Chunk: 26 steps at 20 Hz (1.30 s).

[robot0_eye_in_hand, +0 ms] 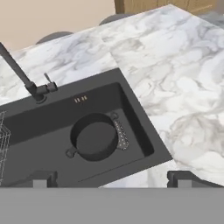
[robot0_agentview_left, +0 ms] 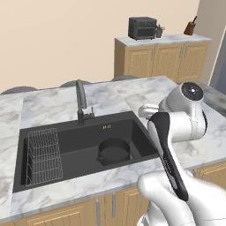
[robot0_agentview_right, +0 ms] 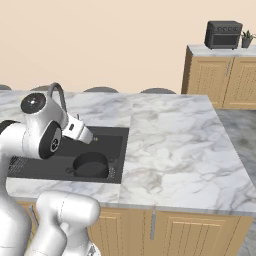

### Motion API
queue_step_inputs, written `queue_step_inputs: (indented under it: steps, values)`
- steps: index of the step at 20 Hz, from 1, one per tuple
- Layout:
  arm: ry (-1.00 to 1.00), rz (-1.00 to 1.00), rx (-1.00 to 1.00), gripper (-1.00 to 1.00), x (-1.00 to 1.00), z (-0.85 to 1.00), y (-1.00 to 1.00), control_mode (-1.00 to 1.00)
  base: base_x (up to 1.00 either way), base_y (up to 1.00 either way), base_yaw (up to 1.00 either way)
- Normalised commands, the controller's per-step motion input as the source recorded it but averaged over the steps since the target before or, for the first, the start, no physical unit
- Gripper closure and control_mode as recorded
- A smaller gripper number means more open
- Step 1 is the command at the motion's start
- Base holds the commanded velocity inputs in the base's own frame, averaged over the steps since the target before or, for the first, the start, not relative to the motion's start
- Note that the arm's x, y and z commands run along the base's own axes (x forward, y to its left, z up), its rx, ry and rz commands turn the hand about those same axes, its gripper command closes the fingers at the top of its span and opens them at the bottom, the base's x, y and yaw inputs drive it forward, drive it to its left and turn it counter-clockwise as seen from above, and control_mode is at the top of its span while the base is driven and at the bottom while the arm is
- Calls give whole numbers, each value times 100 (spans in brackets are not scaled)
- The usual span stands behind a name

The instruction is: Move the pot and pan from the stove into the sink.

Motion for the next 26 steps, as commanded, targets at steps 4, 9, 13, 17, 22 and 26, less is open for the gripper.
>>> queue_step_inputs:
  steps: [4,9,13,17,22,26]
  values:
    - [-28,16,0,-100,-66,-2,-22,-100,0,0,0]
    - [-30,17,0,-100,-59,-3,-15,-100,0,0,0]
    - [-2,0,0,-100,-3,0,0,-100,0,0,0]
    - [0,0,0,-100,0,0,0,-100,0,0,0]
    - [0,0,0,-100,-16,-3,-1,100,-32,-5,0]
    - [0,0,0,-100,0,0,0,100,-80,-9,0]
